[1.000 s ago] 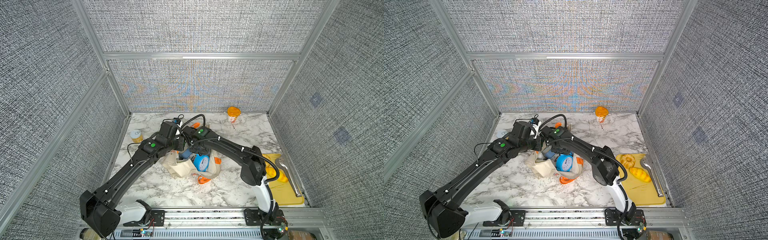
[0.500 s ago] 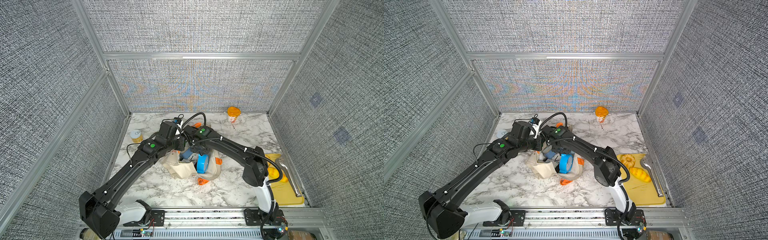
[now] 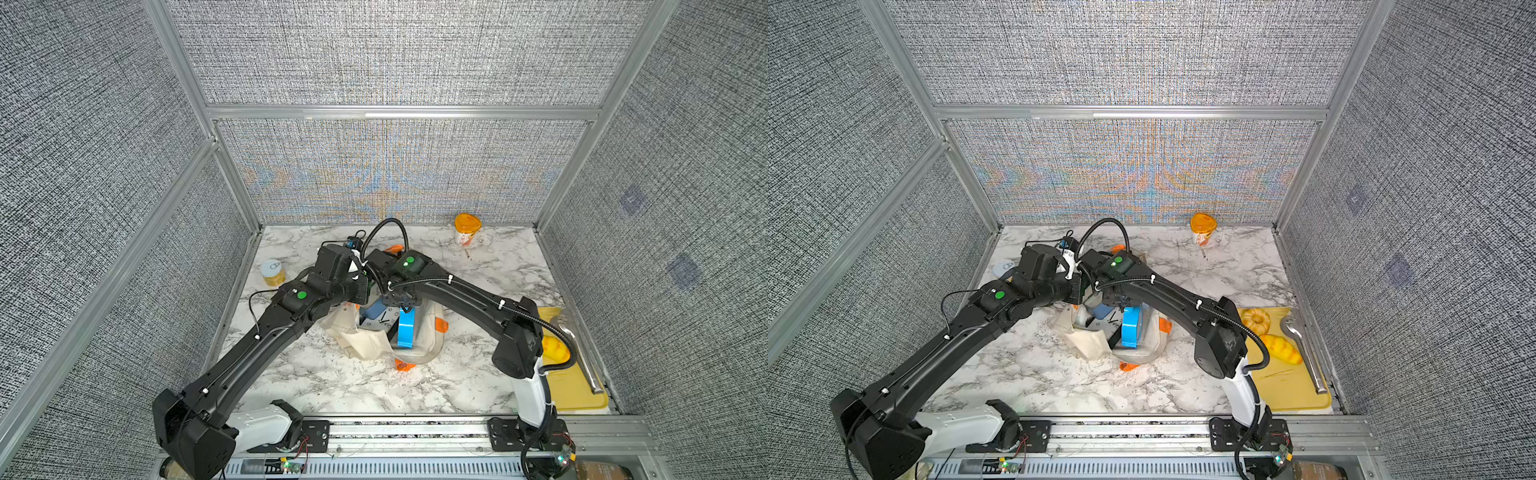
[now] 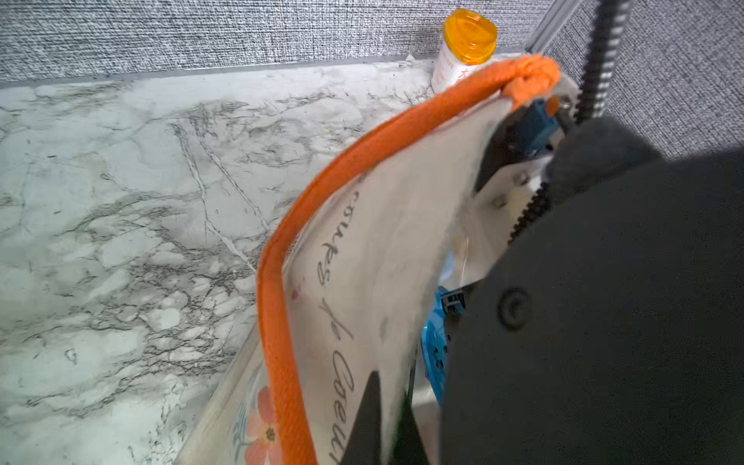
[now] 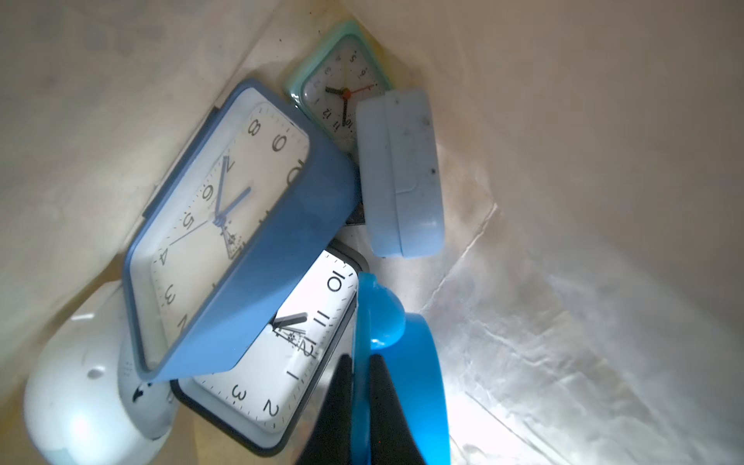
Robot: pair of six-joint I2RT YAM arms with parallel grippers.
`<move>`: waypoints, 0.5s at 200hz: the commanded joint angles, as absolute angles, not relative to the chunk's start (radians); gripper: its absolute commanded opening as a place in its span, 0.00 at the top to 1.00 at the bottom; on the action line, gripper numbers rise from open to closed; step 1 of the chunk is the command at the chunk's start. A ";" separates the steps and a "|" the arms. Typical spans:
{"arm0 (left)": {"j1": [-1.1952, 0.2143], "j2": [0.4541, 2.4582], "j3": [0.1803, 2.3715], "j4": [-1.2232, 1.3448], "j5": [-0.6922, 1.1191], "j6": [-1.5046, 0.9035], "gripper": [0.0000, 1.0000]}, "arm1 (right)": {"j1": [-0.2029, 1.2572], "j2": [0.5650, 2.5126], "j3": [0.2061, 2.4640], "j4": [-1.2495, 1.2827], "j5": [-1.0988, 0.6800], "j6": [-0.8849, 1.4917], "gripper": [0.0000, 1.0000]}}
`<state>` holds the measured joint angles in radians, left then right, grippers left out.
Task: Take the alarm clock out of the canvas bag
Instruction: Pick up the alarm from the canvas bag.
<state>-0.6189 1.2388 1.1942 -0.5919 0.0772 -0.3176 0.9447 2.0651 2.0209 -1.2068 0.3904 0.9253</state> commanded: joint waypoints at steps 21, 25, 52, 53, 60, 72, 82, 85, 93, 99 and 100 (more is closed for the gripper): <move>-0.617 1.268 1.196 -0.517 0.130 -0.321 1.00 | 1.020 2.007 2.044 -1.108 0.479 0.837 0.92; -0.614 1.270 1.197 -0.521 0.129 -0.329 1.00 | 1.023 2.002 2.047 -1.106 0.483 0.832 0.92; -0.593 1.276 1.212 -0.545 0.143 -0.351 1.00 | 1.043 1.955 2.050 -1.073 0.509 0.775 0.92; -0.592 1.276 1.214 -0.546 0.144 -0.352 1.00 | 1.043 1.952 2.049 -1.071 0.507 0.773 0.92; -0.582 1.280 1.220 -0.553 0.154 -0.356 1.00 | 1.046 1.939 2.049 -1.065 0.510 0.764 0.92; -0.567 1.282 1.228 -0.562 0.173 -0.364 1.00 | 1.051 1.914 2.039 -1.048 0.509 0.749 0.92; -0.557 1.282 1.231 -0.563 0.188 -0.372 1.00 | 1.052 1.893 2.023 -1.033 0.509 0.742 0.92; -0.553 1.281 1.232 -0.563 0.191 -0.374 1.00 | 1.052 1.888 2.018 -1.029 0.511 0.741 0.92; -0.545 1.277 1.232 -0.561 0.202 -0.380 1.00 | 1.053 1.870 2.003 -1.020 0.518 0.741 0.92; -0.538 1.275 1.232 -0.559 0.208 -0.384 1.00 | 1.052 1.859 1.991 -1.016 0.524 0.741 0.92; -0.537 1.275 1.232 -0.560 0.210 -0.386 1.00 | 1.052 1.857 1.991 -1.016 0.524 0.740 0.92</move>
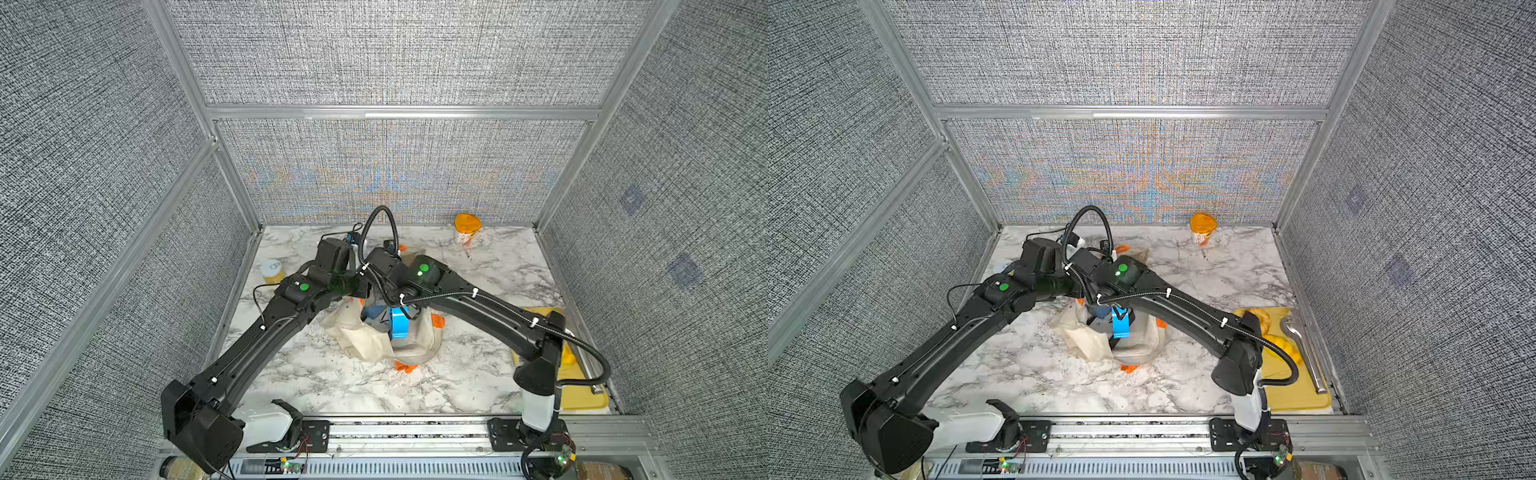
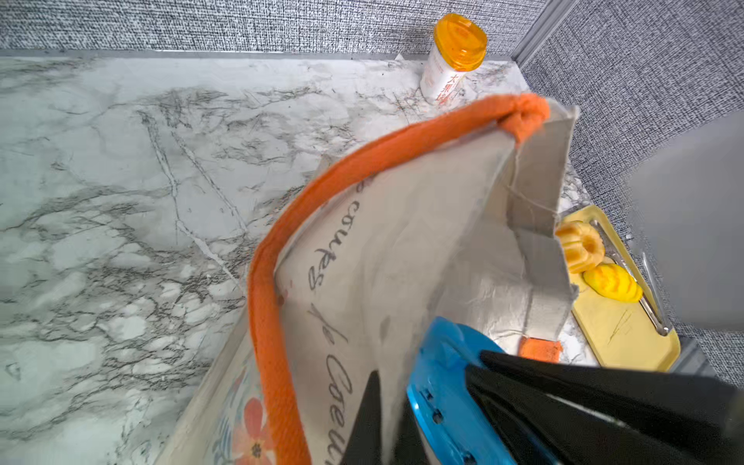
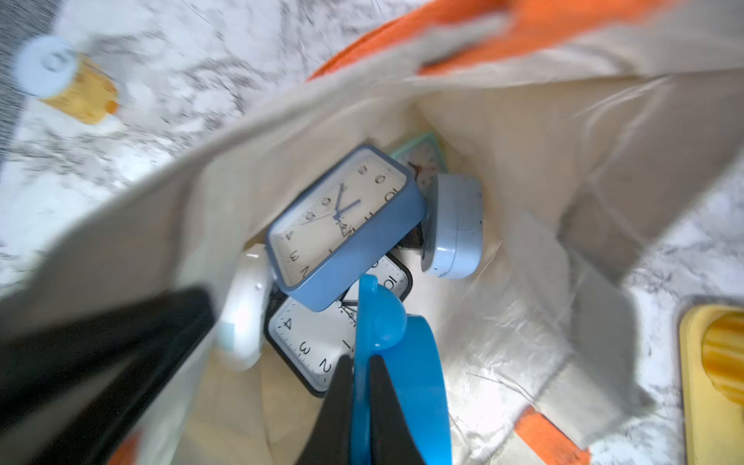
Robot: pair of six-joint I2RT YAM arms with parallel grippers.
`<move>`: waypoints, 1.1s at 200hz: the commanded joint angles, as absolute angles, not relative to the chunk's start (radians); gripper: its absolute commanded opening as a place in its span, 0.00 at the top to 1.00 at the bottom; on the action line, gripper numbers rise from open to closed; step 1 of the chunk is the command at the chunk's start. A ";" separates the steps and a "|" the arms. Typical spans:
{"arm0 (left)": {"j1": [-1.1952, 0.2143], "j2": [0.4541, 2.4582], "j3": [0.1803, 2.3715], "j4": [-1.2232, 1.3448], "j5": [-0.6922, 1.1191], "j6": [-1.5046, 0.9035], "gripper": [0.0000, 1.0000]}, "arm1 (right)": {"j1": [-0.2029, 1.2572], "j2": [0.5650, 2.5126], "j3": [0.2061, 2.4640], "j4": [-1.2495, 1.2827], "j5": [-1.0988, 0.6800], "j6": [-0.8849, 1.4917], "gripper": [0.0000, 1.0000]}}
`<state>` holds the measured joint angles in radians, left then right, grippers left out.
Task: Take the alarm clock out of the canvas bag
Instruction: Pick up the alarm from the canvas bag.
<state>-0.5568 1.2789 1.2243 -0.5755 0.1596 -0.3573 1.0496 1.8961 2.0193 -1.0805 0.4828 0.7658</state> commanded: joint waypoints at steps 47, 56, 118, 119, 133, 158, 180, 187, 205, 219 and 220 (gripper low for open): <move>-0.473 1.257 1.244 -0.579 0.278 -0.393 1.00 | 1.043 1.768 1.957 -0.999 0.569 0.705 0.92; -0.455 1.252 1.244 -0.585 0.292 -0.397 1.00 | 1.042 1.752 1.961 -0.997 0.577 0.689 0.92; -0.349 1.287 1.294 -0.714 0.331 -0.411 1.00 | 1.001 1.585 1.989 -0.887 0.584 0.454 0.92; -0.348 1.288 1.295 -0.716 0.330 -0.411 1.00 | 1.001 1.580 1.988 -0.883 0.584 0.450 0.92; -0.336 1.294 1.309 -0.746 0.303 -0.421 1.00 | 0.978 1.529 1.972 -0.819 0.574 0.376 0.92; -0.327 1.301 1.362 -0.814 0.242 -0.438 1.00 | 0.902 1.460 1.918 -0.729 0.578 0.282 0.92; -0.327 1.286 1.409 -0.852 0.210 -0.437 1.00 | 0.796 1.401 1.793 -0.619 0.560 0.220 0.93; -0.326 1.284 1.426 -0.872 0.193 -0.436 1.00 | 0.767 1.379 1.738 -0.560 0.558 0.199 0.93; -0.323 1.279 1.466 -0.928 0.149 -0.419 1.00 | 0.706 1.318 1.568 -0.376 0.519 0.137 0.93; -0.318 1.269 1.468 -0.948 0.134 -0.414 1.00 | 0.667 1.298 1.471 -0.276 0.486 0.112 0.93; -0.317 1.269 1.467 -0.949 0.132 -0.414 1.00 | 0.664 1.298 1.468 -0.269 0.484 0.110 0.93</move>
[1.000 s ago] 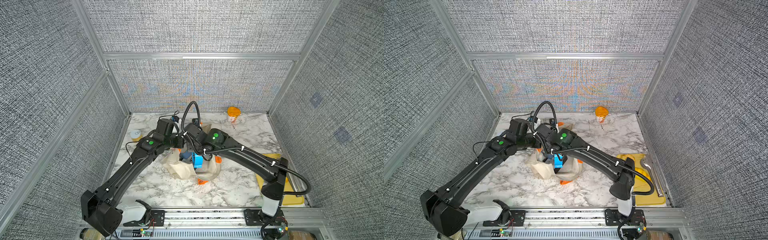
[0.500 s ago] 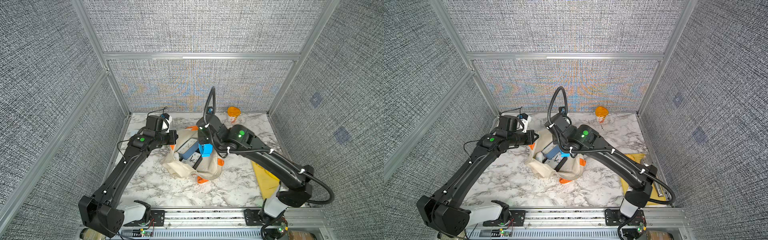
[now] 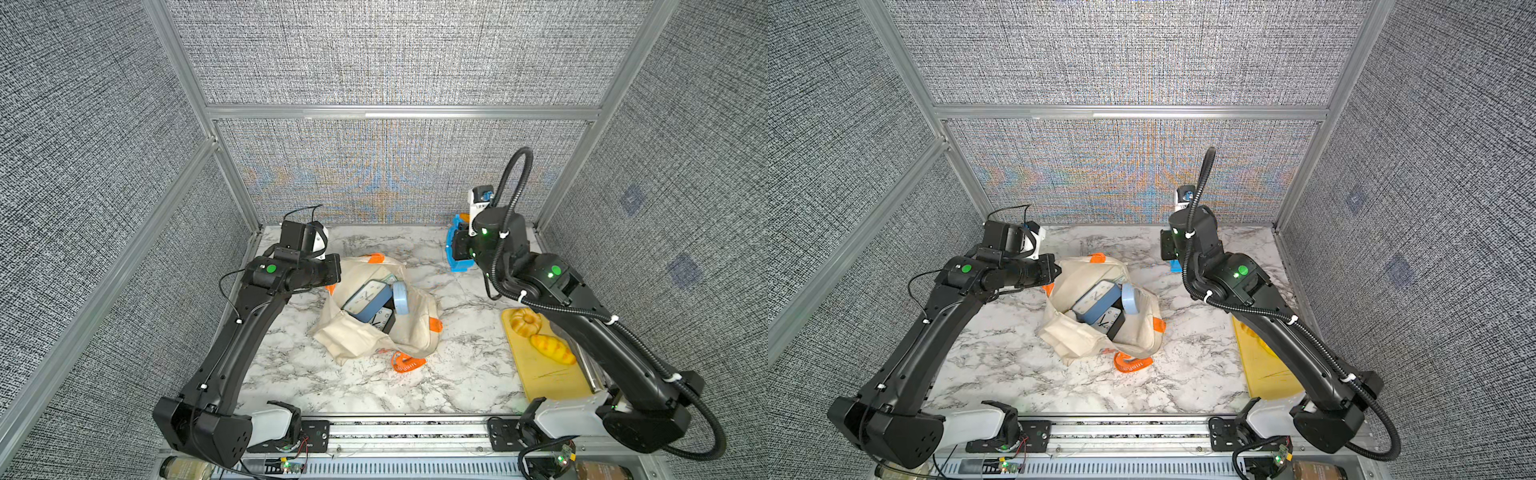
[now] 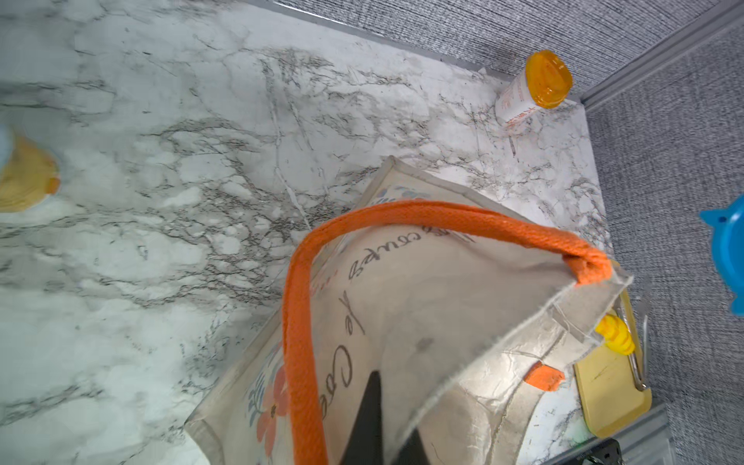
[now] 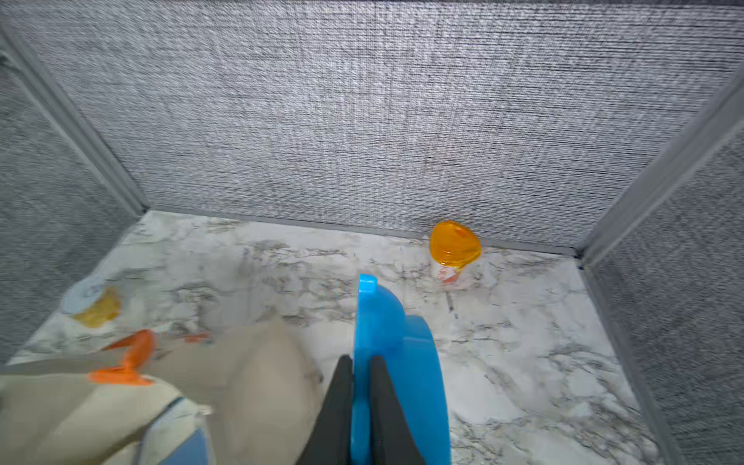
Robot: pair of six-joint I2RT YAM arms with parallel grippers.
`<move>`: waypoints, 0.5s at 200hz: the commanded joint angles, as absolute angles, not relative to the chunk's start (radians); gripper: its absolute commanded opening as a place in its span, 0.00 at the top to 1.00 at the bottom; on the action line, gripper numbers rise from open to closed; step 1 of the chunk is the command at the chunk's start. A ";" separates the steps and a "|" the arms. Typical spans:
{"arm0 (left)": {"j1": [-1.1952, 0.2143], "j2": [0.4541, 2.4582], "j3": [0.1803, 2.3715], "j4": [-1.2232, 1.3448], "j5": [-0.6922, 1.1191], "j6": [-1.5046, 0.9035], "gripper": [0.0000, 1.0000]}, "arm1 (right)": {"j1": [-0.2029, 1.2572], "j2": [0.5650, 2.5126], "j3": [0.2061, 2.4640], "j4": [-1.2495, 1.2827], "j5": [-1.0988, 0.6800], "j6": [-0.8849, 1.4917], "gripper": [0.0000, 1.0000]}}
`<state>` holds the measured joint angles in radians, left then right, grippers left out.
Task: Take the alarm clock out of the canvas bag
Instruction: Pick up the alarm from the canvas bag, then place the alarm at the center of the board.
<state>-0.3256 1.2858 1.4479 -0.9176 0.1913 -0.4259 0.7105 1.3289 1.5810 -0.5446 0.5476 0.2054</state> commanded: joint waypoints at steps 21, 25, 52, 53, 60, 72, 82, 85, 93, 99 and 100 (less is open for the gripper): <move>-0.289 1.249 1.436 -0.972 0.084 -0.445 1.00 | 0.592 1.315 1.402 -0.213 0.392 0.123 0.93; -0.284 1.243 1.427 -0.973 0.075 -0.453 1.00 | 0.580 1.324 1.400 -0.211 0.375 0.126 0.93; -0.238 1.207 1.371 -0.937 0.084 -0.482 1.00 | 0.519 1.393 1.373 -0.176 0.316 0.125 0.95; -0.237 1.206 1.369 -0.937 0.086 -0.483 1.00 | 0.517 1.395 1.371 -0.173 0.318 0.124 0.95; -0.223 1.206 1.355 -0.931 0.102 -0.490 1.00 | 0.505 1.411 1.359 -0.156 0.316 0.124 0.96; -0.197 1.212 1.338 -0.923 0.125 -0.502 1.00 | 0.482 1.437 1.334 -0.111 0.297 0.124 0.97; -0.177 1.212 1.322 -0.909 0.140 -0.510 1.00 | 0.464 1.462 1.315 -0.078 0.284 0.135 0.97; -0.172 1.212 1.319 -0.906 0.142 -0.512 1.00 | 0.458 1.470 1.312 -0.072 0.279 0.140 0.96; -0.157 1.210 1.312 -0.899 0.143 -0.519 1.00 | 0.446 1.492 1.309 -0.058 0.263 0.153 0.96; -0.145 1.212 1.310 -0.897 0.143 -0.523 1.00 | 0.439 1.511 1.310 -0.052 0.256 0.160 0.97; -0.142 1.212 1.310 -0.897 0.142 -0.524 1.00 | 0.438 1.515 1.310 -0.051 0.255 0.161 0.96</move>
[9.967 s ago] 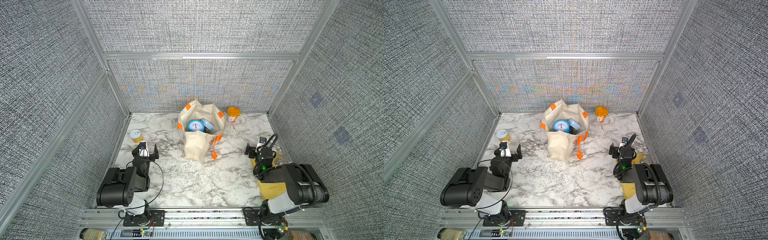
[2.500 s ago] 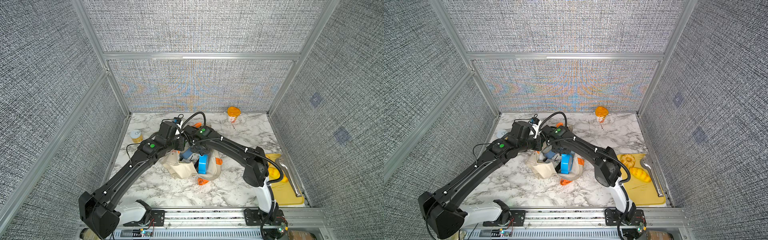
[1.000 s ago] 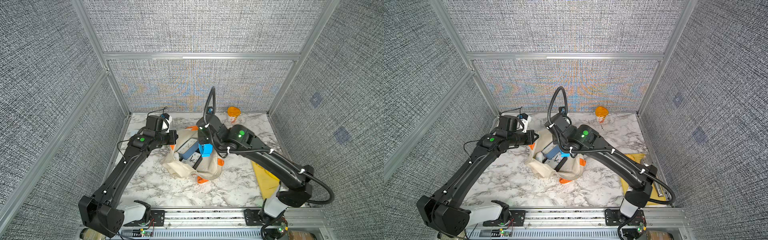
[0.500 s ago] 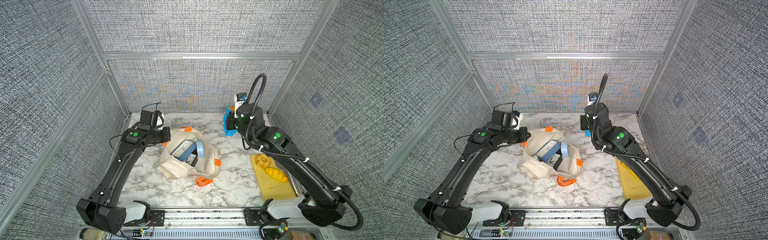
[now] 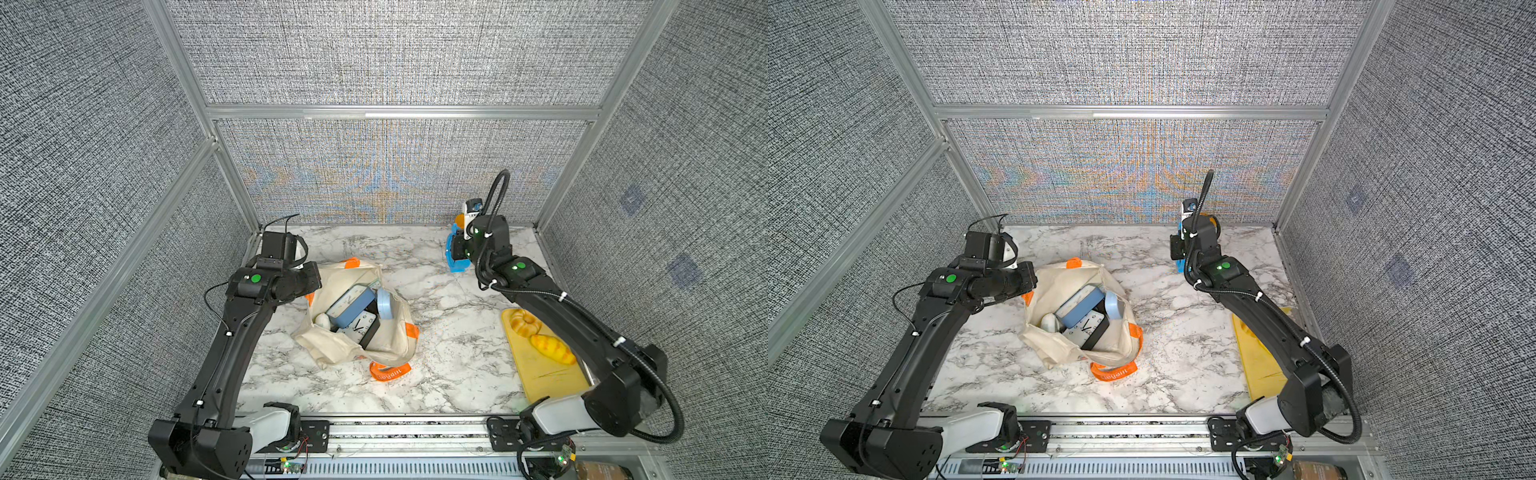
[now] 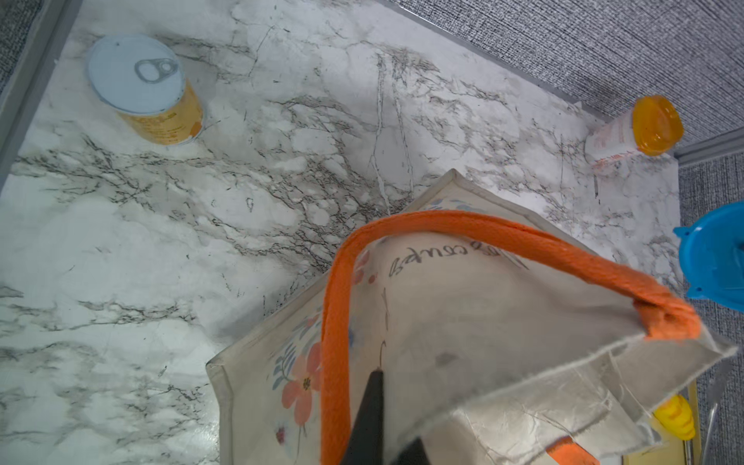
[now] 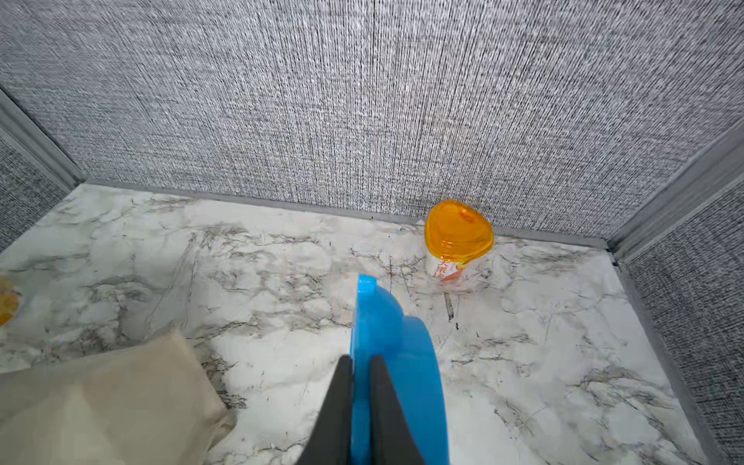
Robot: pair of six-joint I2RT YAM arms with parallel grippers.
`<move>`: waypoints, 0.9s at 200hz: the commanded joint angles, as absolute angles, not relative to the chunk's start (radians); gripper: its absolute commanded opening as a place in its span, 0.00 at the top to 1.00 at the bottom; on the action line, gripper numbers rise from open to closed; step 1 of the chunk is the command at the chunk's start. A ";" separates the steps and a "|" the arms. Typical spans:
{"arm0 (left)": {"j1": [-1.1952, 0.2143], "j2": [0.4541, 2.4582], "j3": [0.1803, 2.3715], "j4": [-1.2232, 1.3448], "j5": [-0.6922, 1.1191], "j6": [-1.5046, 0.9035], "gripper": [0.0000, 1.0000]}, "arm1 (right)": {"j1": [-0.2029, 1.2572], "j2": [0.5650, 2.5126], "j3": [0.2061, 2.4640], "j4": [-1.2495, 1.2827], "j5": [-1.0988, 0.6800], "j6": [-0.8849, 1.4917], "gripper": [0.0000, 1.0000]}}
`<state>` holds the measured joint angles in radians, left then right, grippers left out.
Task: Take the alarm clock out of the canvas bag
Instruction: Place the alarm at the center of the board.
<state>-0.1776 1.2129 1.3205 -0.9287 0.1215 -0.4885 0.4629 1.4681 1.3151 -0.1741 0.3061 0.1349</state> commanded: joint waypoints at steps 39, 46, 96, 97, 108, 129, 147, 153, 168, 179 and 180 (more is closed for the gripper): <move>-0.102 1.200 1.321 -0.875 0.121 -0.528 1.00 | 0.424 1.645 1.342 -0.063 0.245 0.161 0.97; -0.102 1.201 1.324 -0.873 0.124 -0.527 1.00 | 0.423 1.665 1.347 -0.063 0.246 0.161 0.97; -0.102 1.200 1.304 -0.843 0.175 -0.515 1.00 | 0.419 1.761 1.361 -0.057 0.254 0.159 0.97; -0.102 1.200 1.303 -0.843 0.175 -0.515 1.00 | 0.419 1.762 1.361 -0.057 0.253 0.160 0.97; -0.102 1.196 1.299 -0.838 0.181 -0.516 1.00 | 0.417 1.775 1.358 -0.055 0.252 0.165 0.96; -0.102 1.193 1.290 -0.835 0.186 -0.517 1.00 | 0.417 1.793 1.342 -0.041 0.259 0.184 0.95; -0.101 1.190 1.279 -0.827 0.198 -0.518 1.00 | 0.417 1.803 1.321 -0.015 0.251 0.192 0.95; -0.101 1.188 1.276 -0.823 0.204 -0.520 1.00 | 0.417 1.805 1.317 -0.010 0.254 0.193 0.94; -0.102 1.184 1.268 -0.814 0.222 -0.520 1.00 | 0.417 1.807 1.301 0.009 0.266 0.195 0.94; -0.102 1.186 1.266 -0.811 0.237 -0.520 1.00 | 0.417 1.809 1.286 0.027 0.271 0.193 0.93; -0.102 1.186 1.266 -0.811 0.238 -0.520 1.00 | 0.417 1.809 1.285 0.028 0.271 0.193 0.93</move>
